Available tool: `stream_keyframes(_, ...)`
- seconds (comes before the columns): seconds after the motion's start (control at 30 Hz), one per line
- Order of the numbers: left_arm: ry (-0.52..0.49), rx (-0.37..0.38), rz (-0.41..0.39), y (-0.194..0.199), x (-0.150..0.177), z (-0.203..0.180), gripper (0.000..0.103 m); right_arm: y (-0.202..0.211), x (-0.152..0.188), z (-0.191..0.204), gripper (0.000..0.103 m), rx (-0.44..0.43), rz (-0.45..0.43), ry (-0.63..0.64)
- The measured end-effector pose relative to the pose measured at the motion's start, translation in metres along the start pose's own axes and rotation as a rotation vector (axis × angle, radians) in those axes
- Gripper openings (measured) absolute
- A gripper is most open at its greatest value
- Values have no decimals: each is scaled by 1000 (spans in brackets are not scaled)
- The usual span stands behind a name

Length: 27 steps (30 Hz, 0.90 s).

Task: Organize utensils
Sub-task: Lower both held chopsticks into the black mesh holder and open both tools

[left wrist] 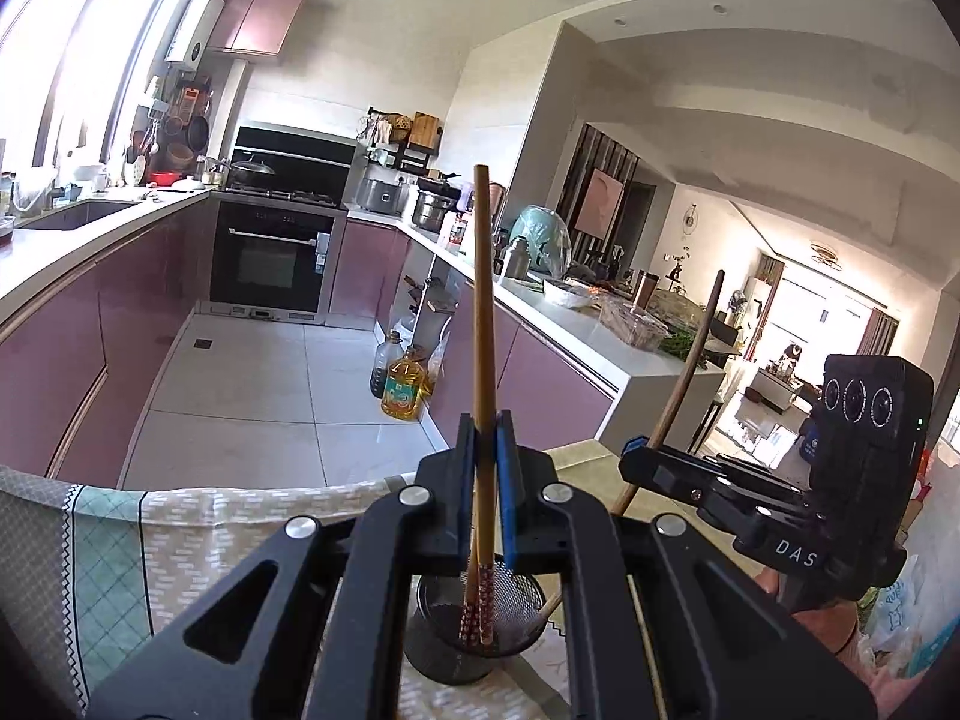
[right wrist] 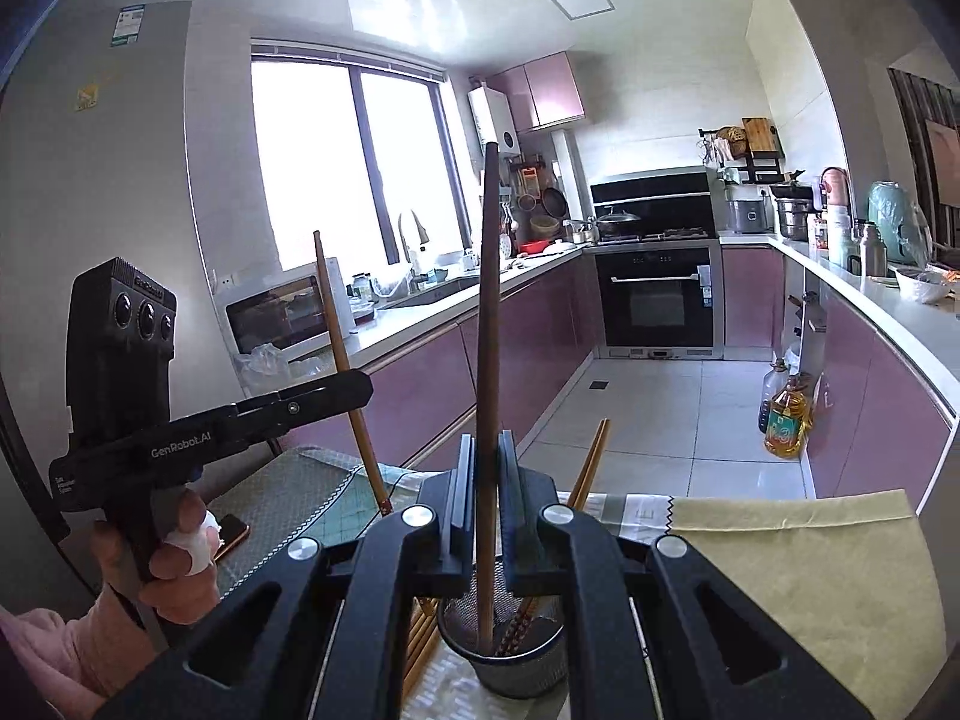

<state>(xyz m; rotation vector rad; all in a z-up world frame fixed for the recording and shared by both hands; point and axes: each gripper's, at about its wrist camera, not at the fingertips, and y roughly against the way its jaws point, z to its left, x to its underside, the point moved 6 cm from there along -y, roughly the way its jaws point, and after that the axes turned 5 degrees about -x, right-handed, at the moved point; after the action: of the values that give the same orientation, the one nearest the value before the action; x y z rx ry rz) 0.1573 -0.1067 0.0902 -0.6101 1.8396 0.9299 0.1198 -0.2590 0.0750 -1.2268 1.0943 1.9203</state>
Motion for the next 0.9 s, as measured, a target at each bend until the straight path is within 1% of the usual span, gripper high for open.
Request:
stream_keyframes(0.13,-24,-29,31,-18,9,-5,7,-12,6,-12,6,13,15,-24)
stream_keyframes(0.3,-51,-58,106,-42,32,-7,7,-28,22,-18,6,19,72,-48)
stream_keyframes(0.47,-75,-62,192,-63,56,-2,7,-45,42,-24,6,11,165,-86)
stream_keyframes(0.63,-94,-67,271,-79,76,5,7,-63,64,-27,6,8,284,-118)
stream_keyframes(0.77,-91,-68,281,-84,79,12,8,-74,74,-36,7,14,327,-156)
stream_keyframes(0.9,-80,-92,296,-92,82,19,9,-78,74,-41,9,20,330,-168)
